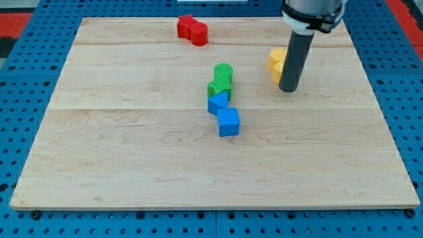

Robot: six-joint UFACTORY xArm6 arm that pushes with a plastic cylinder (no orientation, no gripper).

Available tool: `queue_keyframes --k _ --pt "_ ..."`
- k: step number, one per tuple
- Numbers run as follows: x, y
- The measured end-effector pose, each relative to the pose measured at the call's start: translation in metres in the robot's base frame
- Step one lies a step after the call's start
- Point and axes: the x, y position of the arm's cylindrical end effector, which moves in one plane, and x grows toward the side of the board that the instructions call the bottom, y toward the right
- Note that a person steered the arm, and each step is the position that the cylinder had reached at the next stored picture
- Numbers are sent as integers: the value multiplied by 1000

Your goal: Move the green circle towards the center right

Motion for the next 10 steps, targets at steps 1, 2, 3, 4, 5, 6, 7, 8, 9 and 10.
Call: queue_keyframes --k 1,2,3,4,5,6,7,8,9,10 --pt "-24 1" --pt "-46 2" --pt "-55 2" --pt "-42 -1" --pt "-51 -22" --pt "-64 -61" --pt "-70 -104" --pt "-70 -149" --pt "-53 -169" --pt "-28 -161"
